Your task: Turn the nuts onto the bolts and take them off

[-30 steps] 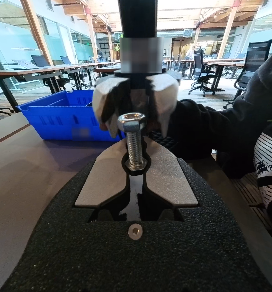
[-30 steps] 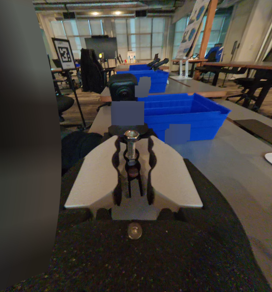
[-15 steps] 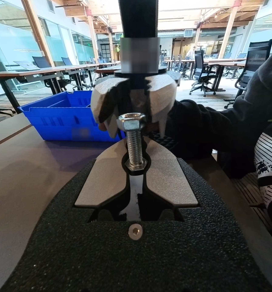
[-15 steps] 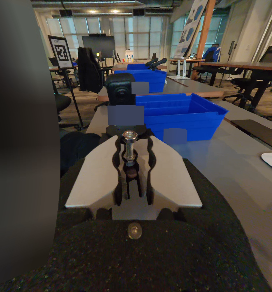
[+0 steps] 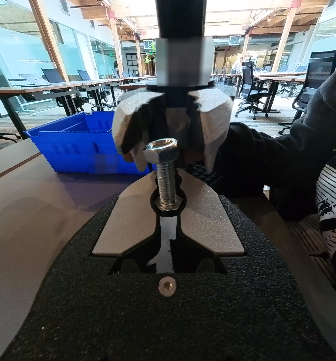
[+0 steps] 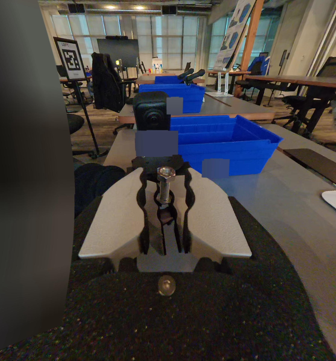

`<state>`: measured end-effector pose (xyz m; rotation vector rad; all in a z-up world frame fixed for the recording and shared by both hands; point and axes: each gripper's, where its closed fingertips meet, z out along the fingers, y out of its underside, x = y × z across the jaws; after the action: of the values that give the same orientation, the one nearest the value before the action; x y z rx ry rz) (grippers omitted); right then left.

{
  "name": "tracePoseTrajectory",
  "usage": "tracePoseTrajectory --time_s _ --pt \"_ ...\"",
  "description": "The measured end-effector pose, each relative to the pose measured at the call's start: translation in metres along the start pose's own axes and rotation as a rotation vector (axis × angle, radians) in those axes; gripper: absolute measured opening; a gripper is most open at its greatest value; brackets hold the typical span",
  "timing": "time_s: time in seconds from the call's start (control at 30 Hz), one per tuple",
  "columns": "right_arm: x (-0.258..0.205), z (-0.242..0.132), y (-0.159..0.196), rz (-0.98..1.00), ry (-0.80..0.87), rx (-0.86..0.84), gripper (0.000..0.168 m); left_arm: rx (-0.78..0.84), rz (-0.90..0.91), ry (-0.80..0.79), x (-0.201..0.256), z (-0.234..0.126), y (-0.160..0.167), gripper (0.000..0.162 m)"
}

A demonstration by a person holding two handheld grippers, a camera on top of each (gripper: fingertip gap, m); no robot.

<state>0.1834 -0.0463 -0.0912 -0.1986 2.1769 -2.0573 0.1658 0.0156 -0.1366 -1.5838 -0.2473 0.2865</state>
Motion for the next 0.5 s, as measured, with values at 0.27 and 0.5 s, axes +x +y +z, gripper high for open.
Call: tracePoseTrajectory --time_s 0.27,0.5 --pt "-0.0012 -0.001 0.0003 0.016 -0.017 0.005 0.022 -0.002 0.001 0.002 0.0002 0.0004 0.0003 0.012" --pt "-0.0013 -0.0008 0.0015 0.015 -0.021 -0.002 0.017 -0.003 0.005 0.007 0.0011 0.0007 0.0004 0.013"
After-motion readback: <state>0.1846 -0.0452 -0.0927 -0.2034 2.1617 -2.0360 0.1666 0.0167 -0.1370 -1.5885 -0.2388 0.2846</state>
